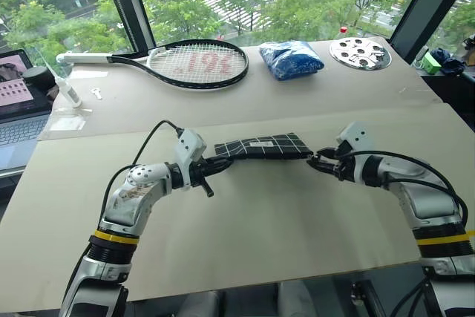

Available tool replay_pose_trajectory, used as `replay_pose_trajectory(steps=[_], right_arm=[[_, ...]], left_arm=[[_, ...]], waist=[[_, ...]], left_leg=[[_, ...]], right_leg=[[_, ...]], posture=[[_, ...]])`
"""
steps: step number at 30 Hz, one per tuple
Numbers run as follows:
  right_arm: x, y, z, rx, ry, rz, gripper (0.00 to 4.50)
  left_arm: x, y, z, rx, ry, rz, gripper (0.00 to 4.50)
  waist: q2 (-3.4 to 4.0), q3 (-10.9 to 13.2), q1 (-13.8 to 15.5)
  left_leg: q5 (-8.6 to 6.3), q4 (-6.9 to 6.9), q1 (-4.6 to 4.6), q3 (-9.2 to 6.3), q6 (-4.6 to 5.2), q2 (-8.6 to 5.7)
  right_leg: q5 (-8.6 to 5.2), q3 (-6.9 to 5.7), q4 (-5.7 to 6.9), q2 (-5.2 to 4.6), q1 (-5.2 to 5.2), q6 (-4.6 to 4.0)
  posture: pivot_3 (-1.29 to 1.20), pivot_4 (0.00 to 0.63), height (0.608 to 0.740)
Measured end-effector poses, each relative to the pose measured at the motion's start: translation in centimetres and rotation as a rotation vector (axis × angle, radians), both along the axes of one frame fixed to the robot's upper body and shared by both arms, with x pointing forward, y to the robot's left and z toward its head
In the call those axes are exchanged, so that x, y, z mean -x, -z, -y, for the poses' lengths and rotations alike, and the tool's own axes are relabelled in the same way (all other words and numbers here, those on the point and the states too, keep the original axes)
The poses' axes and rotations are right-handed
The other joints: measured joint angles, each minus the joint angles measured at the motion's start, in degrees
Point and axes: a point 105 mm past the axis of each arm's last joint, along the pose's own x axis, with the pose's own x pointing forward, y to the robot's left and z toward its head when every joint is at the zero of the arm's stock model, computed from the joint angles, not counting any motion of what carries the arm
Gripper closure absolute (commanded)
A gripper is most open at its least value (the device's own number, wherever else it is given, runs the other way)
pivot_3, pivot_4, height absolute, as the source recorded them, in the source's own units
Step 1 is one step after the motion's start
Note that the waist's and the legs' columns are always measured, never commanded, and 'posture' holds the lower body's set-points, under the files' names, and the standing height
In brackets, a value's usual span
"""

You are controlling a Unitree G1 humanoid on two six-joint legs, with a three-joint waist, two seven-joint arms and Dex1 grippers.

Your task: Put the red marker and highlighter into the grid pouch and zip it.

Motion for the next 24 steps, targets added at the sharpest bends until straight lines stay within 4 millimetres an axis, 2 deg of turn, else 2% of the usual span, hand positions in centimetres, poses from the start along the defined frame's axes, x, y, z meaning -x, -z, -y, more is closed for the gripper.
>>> replay_pose_trajectory(steps=[2,4,5,8,10,14,19,21,22,24], right_arm=[[1.1,0.1,1.1,-0.038,-0.003,-0.064,1.25],[2.1,-1.0,3.3,-0.068,0.017,-0.090,1.25],[2.5,-2.6,4.6,-0.084,0.039,-0.065,1.25],[3.7,-5.8,6.7,-0.115,0.052,-0.004,1.25],[4.6,-7.0,7.3,-0.138,0.048,0.018,1.25],[6.4,-7.5,7.8,-0.141,0.037,0.013,1.25],[6.5,-7.5,7.8,-0.123,0.062,0.034,1.25],[6.4,-7.4,7.4,-0.117,0.062,0.043,1.15],[6.3,-7.4,7.2,-0.115,0.060,0.045,1.15],[6.2,-7.1,7.0,-0.110,0.059,0.040,1.15]], left_arm=[[0.1,0.0,0.2,0.004,0.015,0.007,4.50],[0.1,0.0,0.6,-0.003,0.036,0.014,4.50],[0.0,0.1,0.7,-0.012,0.045,0.016,4.50],[0.0,-0.1,1.8,-0.024,0.088,0.034,4.50],[0.1,-0.4,2.5,-0.025,0.119,0.042,4.50],[0.2,0.1,3.3,-0.050,0.153,0.041,4.50],[0.2,0.9,4.0,-0.098,0.156,0.046,4.50],[0.0,0.9,4.0,-0.099,0.134,0.051,3.68],[-0.2,0.9,4.0,-0.098,0.121,0.050,3.51],[-0.4,1.0,3.7,-0.101,0.096,0.040,2.82]], waist=[[0.00,0.01,0.26],[0.03,0.03,0.51],[0.03,0.03,0.61],[0.02,0.03,0.74],[0.02,0.03,0.71],[0.01,0.03,0.68],[-0.01,0.05,0.72],[-0.01,0.05,0.81],[-0.01,0.05,0.82],[-0.01,0.05,0.82]], left_leg=[[-0.01,0.01,-0.03,-0.02,0.02,-0.02],[-0.02,0.01,-0.02,0.00,0.05,-0.05],[-0.02,0.01,-0.01,0.04,0.05,-0.04],[-0.02,-0.01,0.01,0.09,0.05,0.03],[-0.03,0.00,0.02,0.13,0.05,0.08],[-0.04,0.02,0.03,0.24,0.08,0.07],[-0.04,0.05,0.05,0.34,0.07,0.09],[-0.04,0.06,0.05,0.34,0.07,0.08],[-0.04,0.07,0.05,0.34,0.07,0.09],[-0.04,0.07,0.04,0.34,0.07,0.08]], right_leg=[[0.03,0.00,-0.09,-0.01,0.00,0.05],[0.04,0.01,-0.21,-0.04,0.02,0.07],[0.04,0.01,-0.26,-0.02,0.03,0.07],[0.04,-0.01,-0.31,0.05,0.04,0.06],[0.05,0.00,-0.30,0.07,0.07,0.05],[0.07,0.05,-0.25,0.05,0.08,0.06],[0.09,0.09,-0.28,0.04,0.08,0.06],[0.09,0.09,-0.27,0.03,0.08,0.06],[0.09,0.09,-0.27,0.03,0.08,0.06],[0.09,0.09,-0.27,0.03,0.08,0.06]], posture=[[0.00,0.150,0.740],[0.00,0.150,0.740],[0.00,0.150,0.740],[0.00,0.150,0.740],[0.00,0.150,0.740],[0.00,0.150,0.740],[0.00,0.150,0.740],[0.00,0.150,0.740],[0.00,0.150,0.740],[0.00,0.150,0.740]])
